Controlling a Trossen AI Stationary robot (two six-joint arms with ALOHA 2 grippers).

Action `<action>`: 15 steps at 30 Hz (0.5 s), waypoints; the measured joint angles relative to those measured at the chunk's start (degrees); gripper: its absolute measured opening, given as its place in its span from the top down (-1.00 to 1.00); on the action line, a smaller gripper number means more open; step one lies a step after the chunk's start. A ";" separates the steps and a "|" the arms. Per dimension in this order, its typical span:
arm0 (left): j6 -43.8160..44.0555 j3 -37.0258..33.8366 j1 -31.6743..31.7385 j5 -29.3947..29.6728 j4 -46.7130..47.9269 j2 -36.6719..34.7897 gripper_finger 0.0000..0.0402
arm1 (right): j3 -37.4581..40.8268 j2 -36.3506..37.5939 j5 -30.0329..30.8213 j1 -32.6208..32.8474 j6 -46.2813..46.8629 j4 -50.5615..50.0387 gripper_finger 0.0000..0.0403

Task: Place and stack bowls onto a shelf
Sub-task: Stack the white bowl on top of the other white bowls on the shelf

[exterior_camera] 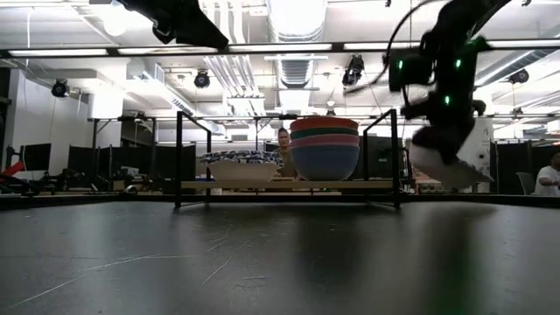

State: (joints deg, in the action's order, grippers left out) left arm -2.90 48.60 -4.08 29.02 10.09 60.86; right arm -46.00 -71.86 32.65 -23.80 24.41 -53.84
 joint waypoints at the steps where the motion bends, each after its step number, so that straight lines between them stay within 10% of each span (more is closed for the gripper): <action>1: 0.00 0.00 0.00 0.00 -0.05 0.00 0.50 | -0.55 1.38 0.24 0.28 0.24 -0.47 0.94; 15: 0.00 0.00 0.00 -0.02 0.04 0.01 0.50 | -19.16 11.18 17.92 9.76 3.21 -0.29 0.94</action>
State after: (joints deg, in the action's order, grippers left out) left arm -2.90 48.60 -4.08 29.00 10.12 60.87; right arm -65.15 -60.68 50.56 -14.04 27.62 -54.12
